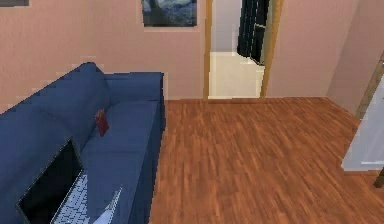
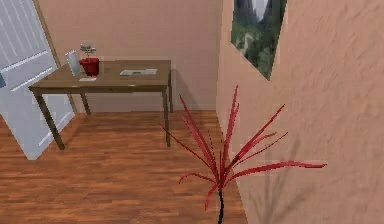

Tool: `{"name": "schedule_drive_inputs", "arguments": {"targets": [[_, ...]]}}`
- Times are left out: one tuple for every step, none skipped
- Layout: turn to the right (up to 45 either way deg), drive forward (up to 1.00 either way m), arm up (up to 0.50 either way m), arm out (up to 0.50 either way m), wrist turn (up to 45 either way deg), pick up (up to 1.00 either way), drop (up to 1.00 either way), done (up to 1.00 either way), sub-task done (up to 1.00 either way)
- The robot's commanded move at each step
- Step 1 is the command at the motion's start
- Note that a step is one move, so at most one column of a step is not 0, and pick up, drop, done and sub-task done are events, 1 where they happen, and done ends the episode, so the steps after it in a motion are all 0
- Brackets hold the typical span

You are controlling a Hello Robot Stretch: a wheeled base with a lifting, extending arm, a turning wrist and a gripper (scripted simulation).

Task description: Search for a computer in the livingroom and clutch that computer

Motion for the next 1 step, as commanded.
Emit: {"name": "schedule_drive_inputs", "arguments": {"targets": [[-3.0, 0.00, 0.00, 0.00, 0.0, 0.00, 0.00, 0.00, 0.00]]}}
